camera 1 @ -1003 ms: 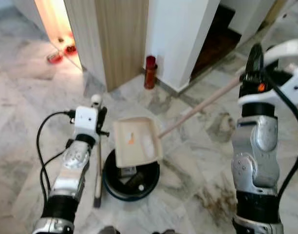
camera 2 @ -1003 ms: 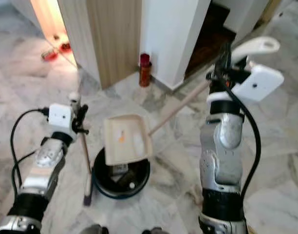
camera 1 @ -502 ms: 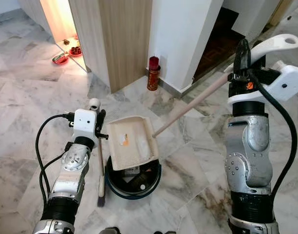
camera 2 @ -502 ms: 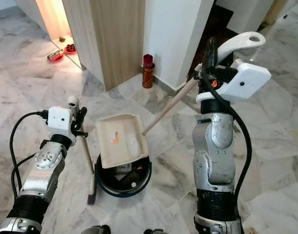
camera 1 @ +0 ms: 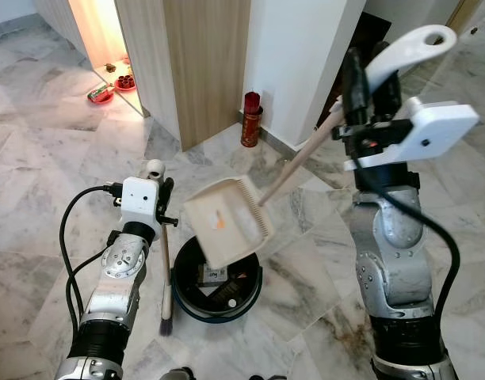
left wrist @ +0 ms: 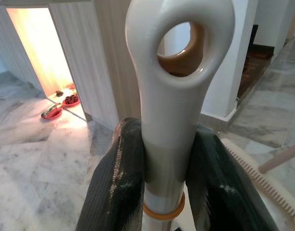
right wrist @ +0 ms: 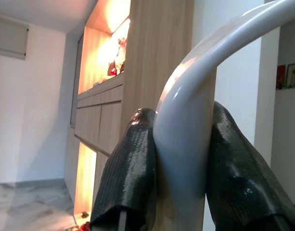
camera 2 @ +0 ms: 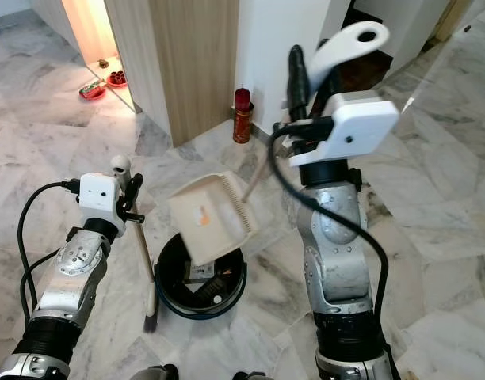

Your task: Sweep floor

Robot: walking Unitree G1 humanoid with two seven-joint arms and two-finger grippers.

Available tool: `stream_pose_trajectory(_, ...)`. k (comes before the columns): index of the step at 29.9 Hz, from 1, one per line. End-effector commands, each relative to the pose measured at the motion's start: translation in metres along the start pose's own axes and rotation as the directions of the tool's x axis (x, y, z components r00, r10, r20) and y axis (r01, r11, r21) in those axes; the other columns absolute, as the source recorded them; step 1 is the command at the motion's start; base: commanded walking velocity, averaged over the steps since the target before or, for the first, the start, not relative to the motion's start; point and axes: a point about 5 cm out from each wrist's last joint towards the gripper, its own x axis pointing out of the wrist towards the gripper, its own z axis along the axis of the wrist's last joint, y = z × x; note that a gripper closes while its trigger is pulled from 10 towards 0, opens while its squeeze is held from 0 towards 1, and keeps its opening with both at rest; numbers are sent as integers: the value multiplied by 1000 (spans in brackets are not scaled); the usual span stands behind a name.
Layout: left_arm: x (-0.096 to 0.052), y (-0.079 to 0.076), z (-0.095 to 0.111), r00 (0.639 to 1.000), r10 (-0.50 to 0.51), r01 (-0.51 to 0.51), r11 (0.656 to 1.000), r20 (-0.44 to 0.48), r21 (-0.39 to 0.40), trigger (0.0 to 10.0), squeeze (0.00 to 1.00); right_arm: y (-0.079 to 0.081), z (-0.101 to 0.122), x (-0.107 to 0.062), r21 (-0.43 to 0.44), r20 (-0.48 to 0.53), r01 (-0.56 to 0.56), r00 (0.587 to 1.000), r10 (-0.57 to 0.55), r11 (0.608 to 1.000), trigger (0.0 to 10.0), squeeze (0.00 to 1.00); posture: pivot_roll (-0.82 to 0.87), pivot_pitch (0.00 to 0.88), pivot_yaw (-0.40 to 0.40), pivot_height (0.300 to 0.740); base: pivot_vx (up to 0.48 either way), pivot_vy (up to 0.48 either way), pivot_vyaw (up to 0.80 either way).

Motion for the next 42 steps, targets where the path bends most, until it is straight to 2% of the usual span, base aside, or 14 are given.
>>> stream_pose_trajectory(1,3,-2,8,999,-6,7,1000,48,-13,10000,0,4,20,1,-6,110,-25,994,25,1000,10000,0,163,133,-91,740,0,0,0)
stream_pose_trajectory(6,4,-1,10,998,-4,5,1000,59,-16,10000,0,14,27,0,-28,150,-53,987,56,998,10000,0,164,126,-89,740,0,0,0)
stream_pose_trajectory(14,5,0,11,998,-4,4,1000,68,-11,10000,0,32,34,-2,23,192,-83,978,78,996,10000,0,163,124,-91,740,0,0,0)
stream_pose_trajectory(17,4,-2,12,997,-7,8,1000,71,-12,10000,0,49,41,-3,-39,232,-160,959,165,986,10000,0,162,130,-92,740,0,0,0)
stream_pose_trajectory(20,3,-3,11,997,-9,10,1000,71,-14,10000,0,59,38,-6,-43,222,-191,955,196,981,10000,0,168,133,-94,740,0,0,0)
stream_pose_trajectory(21,3,-3,12,997,-9,10,1000,72,-15,10000,0,63,37,-7,-83,221,-217,948,230,973,10000,0,169,135,-94,740,0,0,0)
stream_pose_trajectory(26,4,-2,12,997,-8,9,1000,74,-14,10000,0,68,38,-8,-140,226,-255,933,281,957,10000,0,165,137,-95,740,0,0,0)
stream_pose_trajectory(32,4,-4,12,997,-10,11,1000,75,-17,10000,0,72,38,-10,-131,227,-267,930,291,955,10000,0,163,139,-96,740,0,0,0)
stream_pose_trajectory(35,4,-6,12,997,-15,17,1000,76,-22,10000,0,76,38,-13,-177,226,-302,914,337,937,10000,0,161,143,-97,740,0,0,0)
stream_pose_trajectory(40,3,-6,12,997,-16,18,1000,74,-23,10000,0,78,40,-13,-173,231,-304,912,339,937,10000,0,161,147,-99,740,0,0,0)
stream_pose_trajectory(42,3,-6,12,997,-13,15,1000,75,-24,10000,0,82,41,-14,-187,234,-331,899,369,925,10000,0,162,147,-101,740,0,0,0)
